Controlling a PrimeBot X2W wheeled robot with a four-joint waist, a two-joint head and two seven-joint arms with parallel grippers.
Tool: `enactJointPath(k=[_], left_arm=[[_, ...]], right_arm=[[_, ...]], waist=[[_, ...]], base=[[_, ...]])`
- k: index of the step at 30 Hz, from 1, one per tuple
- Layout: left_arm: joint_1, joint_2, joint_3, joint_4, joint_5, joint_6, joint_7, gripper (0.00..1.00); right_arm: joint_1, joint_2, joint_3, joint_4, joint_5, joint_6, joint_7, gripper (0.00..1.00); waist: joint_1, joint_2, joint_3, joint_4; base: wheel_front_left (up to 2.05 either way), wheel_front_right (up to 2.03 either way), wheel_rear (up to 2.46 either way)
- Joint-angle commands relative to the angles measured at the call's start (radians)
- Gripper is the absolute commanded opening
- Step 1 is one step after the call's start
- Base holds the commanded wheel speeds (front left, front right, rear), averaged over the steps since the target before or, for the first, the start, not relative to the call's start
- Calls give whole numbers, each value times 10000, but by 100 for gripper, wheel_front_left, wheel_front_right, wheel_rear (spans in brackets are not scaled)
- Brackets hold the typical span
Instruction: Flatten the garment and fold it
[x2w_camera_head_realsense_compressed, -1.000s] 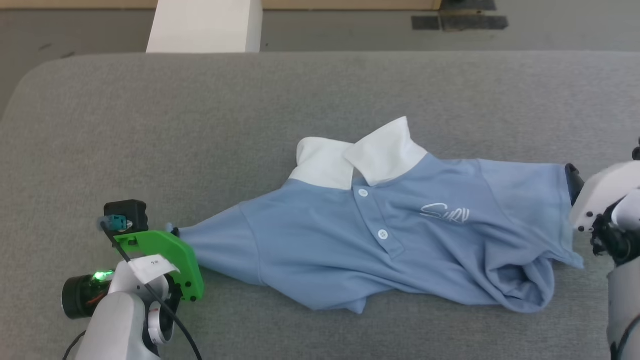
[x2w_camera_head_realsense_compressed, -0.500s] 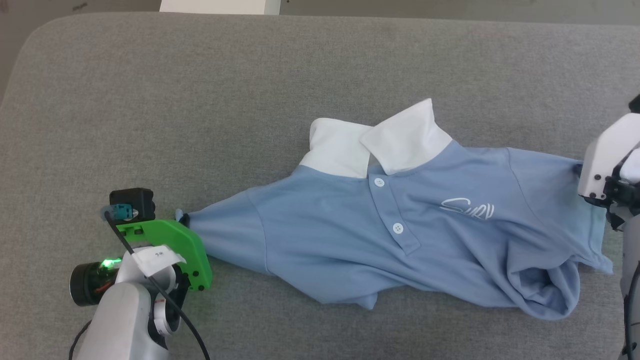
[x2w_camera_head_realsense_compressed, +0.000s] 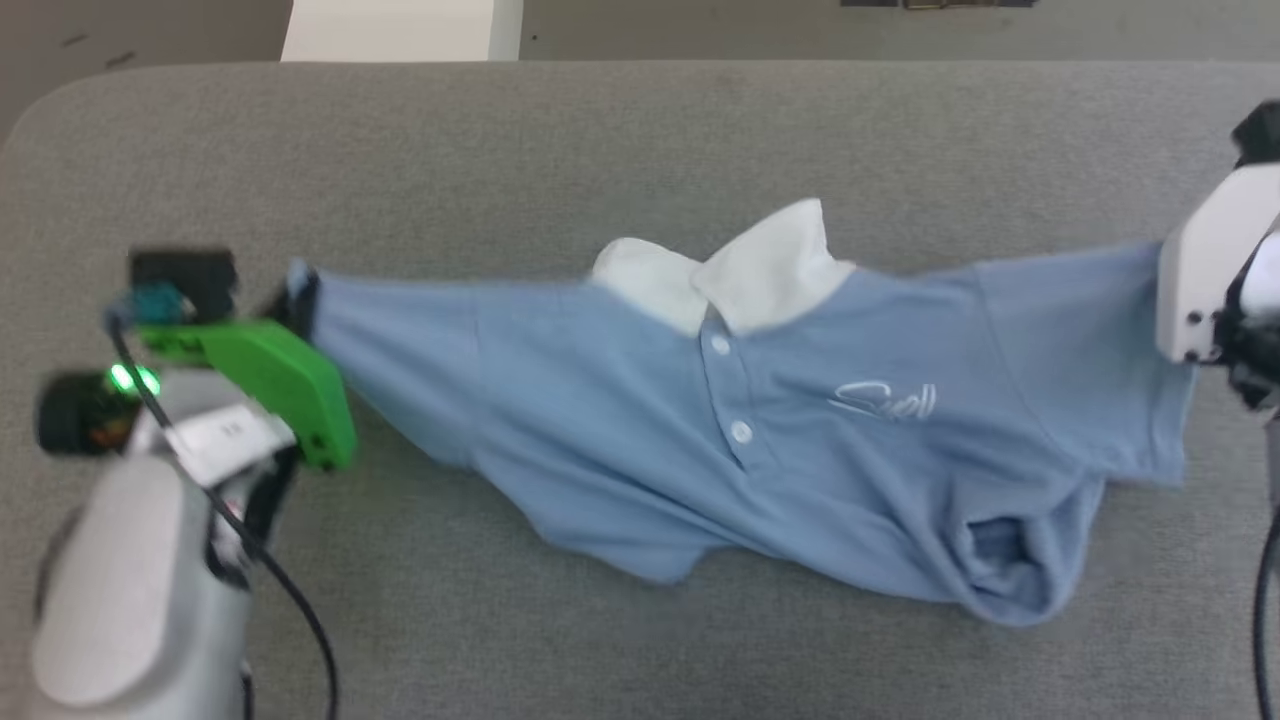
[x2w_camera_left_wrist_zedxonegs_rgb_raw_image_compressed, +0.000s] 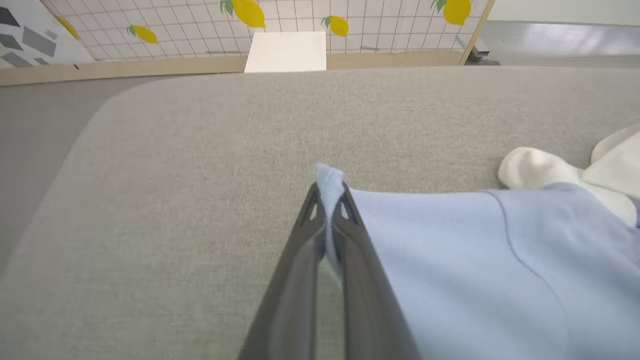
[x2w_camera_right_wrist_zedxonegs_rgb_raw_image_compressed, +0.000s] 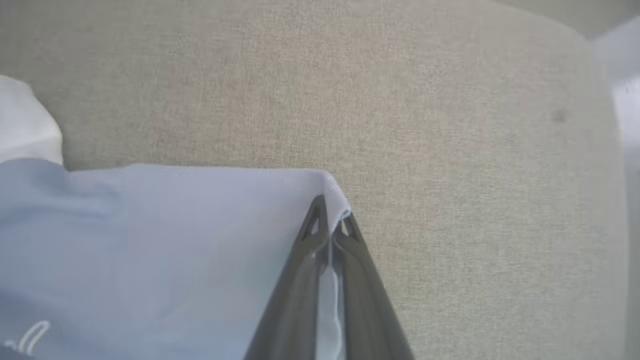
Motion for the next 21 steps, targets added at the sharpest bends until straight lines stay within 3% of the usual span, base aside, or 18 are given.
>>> enactJointPath(k=[1, 6, 11, 17, 21], left_arm=[[-532, 178, 66, -176, 33, -108, -4, 0], [-2261, 633, 67, -673, 233, -324, 254, 0], [-4257, 889, -73, -580, 731, -357, 189, 0], [-6955, 844, -22, 482, 1302, 11, -509, 0], [-8651, 689, 285, 1370, 1543, 575, -1457, 0]], right_arm=[[-233, -237, 161, -349, 138, -17, 64, 0], [-1254, -926, 810, -1621, 394, -17, 59, 0], [-2852, -1326, 1466, -2078, 330, -17, -458, 0], [-5070, -1351, 2027, -1667, -81, -17, -1575, 0], [-6675, -1144, 1943, -1155, -763, -17, -3150, 0]], waist=[[0, 0, -131, -177], [0, 0, -75, -506], [0, 0, 298, -833], [0, 0, 964, -1223], [0, 0, 1400, -1426]], base=[[0, 0, 0], [0, 0, 0], [0, 0, 0], [0, 0, 0], [0, 0, 0]])
